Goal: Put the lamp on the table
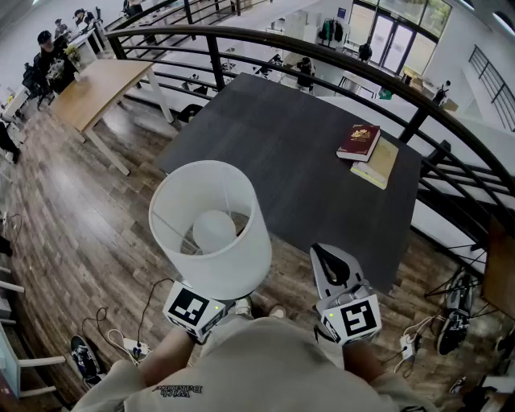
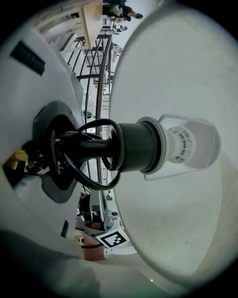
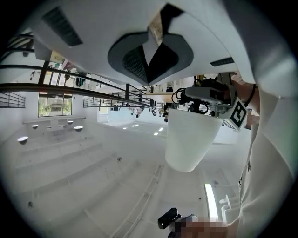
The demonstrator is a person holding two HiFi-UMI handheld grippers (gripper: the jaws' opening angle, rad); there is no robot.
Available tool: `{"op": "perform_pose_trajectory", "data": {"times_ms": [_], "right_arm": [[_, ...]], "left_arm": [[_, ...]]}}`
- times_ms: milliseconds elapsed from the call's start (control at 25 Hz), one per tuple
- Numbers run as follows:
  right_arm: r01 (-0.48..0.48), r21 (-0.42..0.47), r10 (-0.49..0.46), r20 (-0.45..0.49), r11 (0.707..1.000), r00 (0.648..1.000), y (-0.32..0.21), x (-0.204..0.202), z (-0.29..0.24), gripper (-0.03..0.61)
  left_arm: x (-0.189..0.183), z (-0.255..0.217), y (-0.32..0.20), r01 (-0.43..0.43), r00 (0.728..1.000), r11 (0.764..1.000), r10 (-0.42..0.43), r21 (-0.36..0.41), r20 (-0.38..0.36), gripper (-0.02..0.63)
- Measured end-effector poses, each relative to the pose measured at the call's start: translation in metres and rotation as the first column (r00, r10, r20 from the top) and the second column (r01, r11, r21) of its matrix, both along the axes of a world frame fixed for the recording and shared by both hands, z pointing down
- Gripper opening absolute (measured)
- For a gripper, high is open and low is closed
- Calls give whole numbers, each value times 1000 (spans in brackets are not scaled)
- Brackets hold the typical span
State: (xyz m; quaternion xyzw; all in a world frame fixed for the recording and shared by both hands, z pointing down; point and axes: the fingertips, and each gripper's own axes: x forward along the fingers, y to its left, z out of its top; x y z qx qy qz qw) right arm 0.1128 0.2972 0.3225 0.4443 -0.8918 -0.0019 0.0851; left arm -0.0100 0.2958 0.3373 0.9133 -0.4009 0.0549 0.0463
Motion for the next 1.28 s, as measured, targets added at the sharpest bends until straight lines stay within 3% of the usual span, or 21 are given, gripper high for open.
{"op": "perform_pose_trajectory", "data": {"times_ms": [640, 1280], "right_arm": [[-23, -21, 24, 47, 1000, 999, 5, 2, 3, 0], [48, 12, -49, 66, 999, 997, 10, 19, 6, 0]], "left_arm": [[7, -3, 9, -13, 1000, 1000, 13, 2, 9, 132], [35, -2, 21, 26, 1000, 999, -26, 32, 8, 132]]}}
